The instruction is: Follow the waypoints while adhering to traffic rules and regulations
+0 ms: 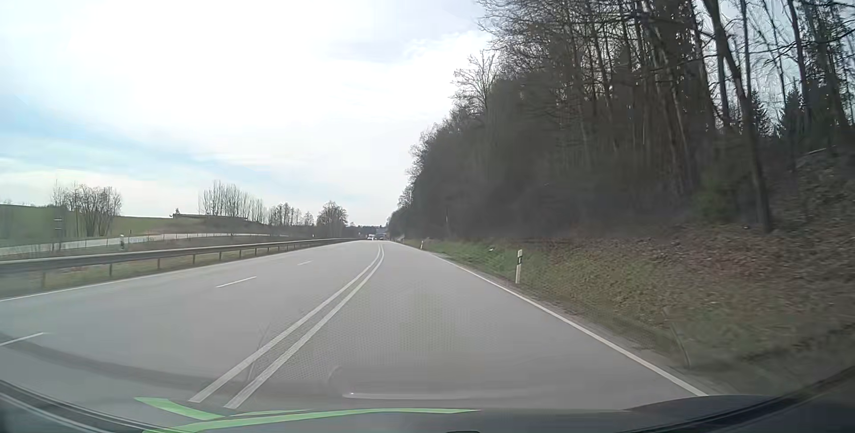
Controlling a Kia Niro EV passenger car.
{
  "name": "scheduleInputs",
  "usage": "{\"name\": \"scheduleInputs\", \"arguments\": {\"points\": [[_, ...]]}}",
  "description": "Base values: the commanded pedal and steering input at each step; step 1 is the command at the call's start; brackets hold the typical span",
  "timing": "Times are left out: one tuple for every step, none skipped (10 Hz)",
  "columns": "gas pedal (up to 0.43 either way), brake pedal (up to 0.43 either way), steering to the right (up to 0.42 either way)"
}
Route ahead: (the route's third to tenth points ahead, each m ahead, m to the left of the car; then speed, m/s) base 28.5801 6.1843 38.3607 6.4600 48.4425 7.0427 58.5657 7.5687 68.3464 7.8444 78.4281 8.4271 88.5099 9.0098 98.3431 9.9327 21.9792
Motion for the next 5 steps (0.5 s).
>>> {"name": "scheduleInputs", "arguments": {"points": [[0.197, 0.0, -0.009], [0.197, 0.0, -0.008], [0.197, 0.0, -0.007], [0.197, 0.0, -0.006], [0.197, 0.0, -0.006]]}}
